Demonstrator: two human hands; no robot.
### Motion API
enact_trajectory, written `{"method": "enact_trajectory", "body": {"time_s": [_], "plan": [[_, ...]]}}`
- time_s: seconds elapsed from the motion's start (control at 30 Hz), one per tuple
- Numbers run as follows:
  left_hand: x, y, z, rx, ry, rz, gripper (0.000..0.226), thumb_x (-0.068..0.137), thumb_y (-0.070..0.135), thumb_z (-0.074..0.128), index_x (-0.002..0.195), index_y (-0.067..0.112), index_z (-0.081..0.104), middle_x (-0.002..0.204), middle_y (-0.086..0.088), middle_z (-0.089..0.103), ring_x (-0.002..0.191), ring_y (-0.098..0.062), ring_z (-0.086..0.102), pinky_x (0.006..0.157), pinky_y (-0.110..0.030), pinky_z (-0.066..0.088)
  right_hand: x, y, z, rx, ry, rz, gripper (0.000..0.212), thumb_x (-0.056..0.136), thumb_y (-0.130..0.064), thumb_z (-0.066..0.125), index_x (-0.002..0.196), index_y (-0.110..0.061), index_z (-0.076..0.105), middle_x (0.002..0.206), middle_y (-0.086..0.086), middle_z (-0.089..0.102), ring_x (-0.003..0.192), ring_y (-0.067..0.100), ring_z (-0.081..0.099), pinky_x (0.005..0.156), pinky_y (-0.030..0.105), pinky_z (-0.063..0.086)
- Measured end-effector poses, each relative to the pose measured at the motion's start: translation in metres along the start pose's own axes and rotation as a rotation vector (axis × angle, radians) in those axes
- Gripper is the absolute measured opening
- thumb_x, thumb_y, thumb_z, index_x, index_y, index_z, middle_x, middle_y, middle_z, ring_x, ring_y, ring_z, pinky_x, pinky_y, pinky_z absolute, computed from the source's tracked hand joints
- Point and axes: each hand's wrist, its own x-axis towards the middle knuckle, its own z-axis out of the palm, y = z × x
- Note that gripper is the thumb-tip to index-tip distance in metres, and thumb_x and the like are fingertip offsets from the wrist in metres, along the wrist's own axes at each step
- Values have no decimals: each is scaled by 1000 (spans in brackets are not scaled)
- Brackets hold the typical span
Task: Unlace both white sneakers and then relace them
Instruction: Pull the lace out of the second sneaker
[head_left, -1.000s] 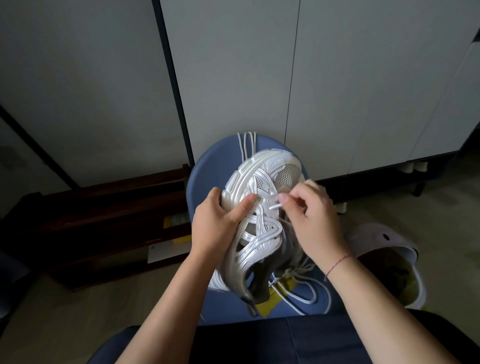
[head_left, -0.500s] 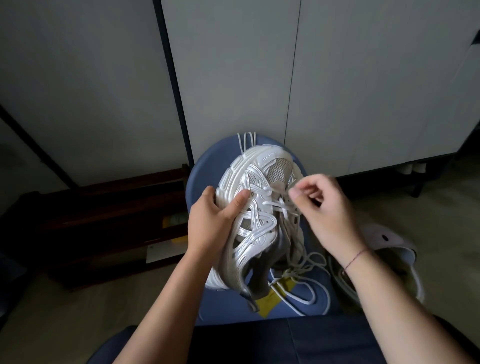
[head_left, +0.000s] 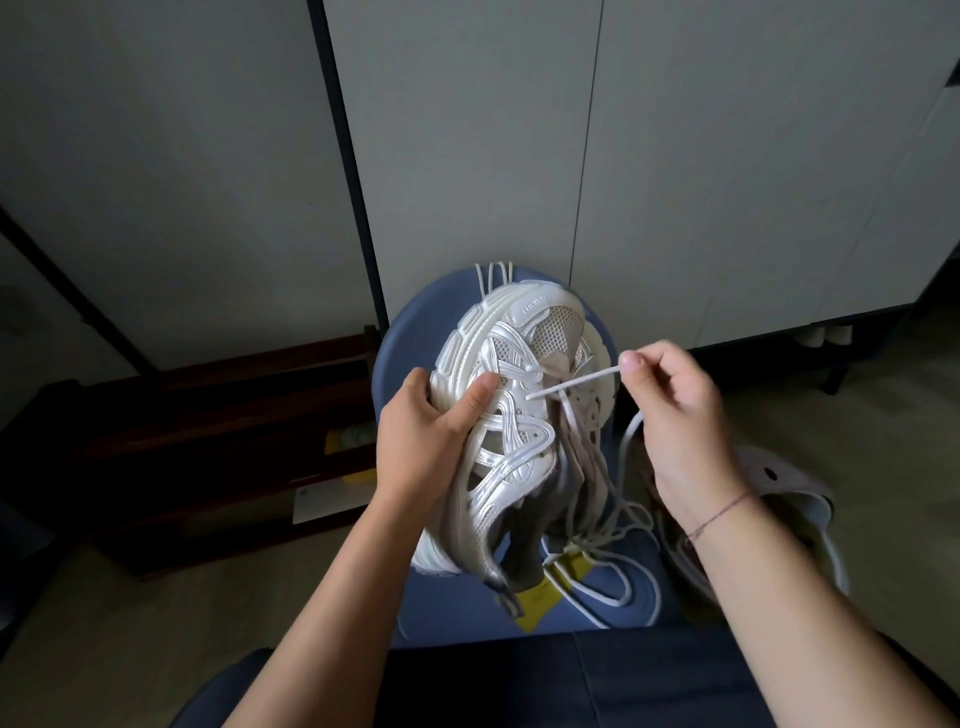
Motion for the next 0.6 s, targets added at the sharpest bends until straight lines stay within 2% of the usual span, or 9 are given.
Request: {"method": "enact_trajectory", "body": {"time_s": [0.1, 0.2, 0.33, 0.43, 0.5, 0.57, 0.6], "plan": [[-2, 1, 1, 27, -23, 9, 49, 77, 58, 69, 76, 12, 51, 67, 8, 60, 58, 2, 56, 48, -12, 39, 0, 1, 1, -69, -27, 14, 26, 95, -29, 52, 70, -22, 50, 58, -14, 45, 56, 1, 37, 57, 23, 31], [-6, 3, 6, 119, -51, 23, 57, 74, 64, 67, 73, 13, 43, 62, 7, 53, 53, -8, 47, 47, -25, 35, -8, -2, 9, -253, -106, -52, 16, 92, -26, 55, 78, -22, 50, 73, -8, 51, 65, 1, 47, 59, 13, 35], [-7, 5, 7, 180, -64, 35, 61, 71, 70, 63, 71, 14, 37, 59, 4, 47, 51, -12, 41, 49, -32, 31, -17, -2, 16, -610, -143, -261, 37, 82, -59, 50, 77, -22, 47, 77, -9, 47, 72, 11, 45, 66, 24, 34], [-9, 6, 7, 155, -63, 24, 65, 67, 73, 60, 72, 11, 40, 60, 3, 47, 52, -12, 40, 49, -32, 31, -17, 1, 23, -777, -143, -359, 36, 84, -52, 46, 65, -22, 42, 71, -9, 44, 69, 15, 44, 66, 29, 29], [-9, 6, 7, 152, -61, 16, 63, 70, 70, 63, 72, 11, 41, 60, 4, 48, 52, -12, 41, 49, -31, 31, -18, -3, 26, -619, -158, -290, 34, 91, -37, 49, 63, -20, 39, 66, -8, 42, 64, 11, 41, 61, 27, 30], [-8, 5, 7, 132, -64, 2, 63, 70, 70, 64, 74, 11, 43, 62, 4, 52, 54, -12, 46, 50, -31, 35, -17, -7, 24, -367, -215, -82, 34, 96, -26, 49, 64, -19, 40, 63, -7, 44, 58, 3, 43, 53, 14, 31], [-8, 5, 7, 120, -65, -3, 63, 70, 70, 63, 75, 10, 45, 64, 3, 55, 56, -13, 49, 51, -31, 37, -16, -8, 21, -320, -221, -34, 33, 96, -25, 48, 65, -19, 42, 62, -7, 45, 57, 1, 45, 52, 11, 33]]}}
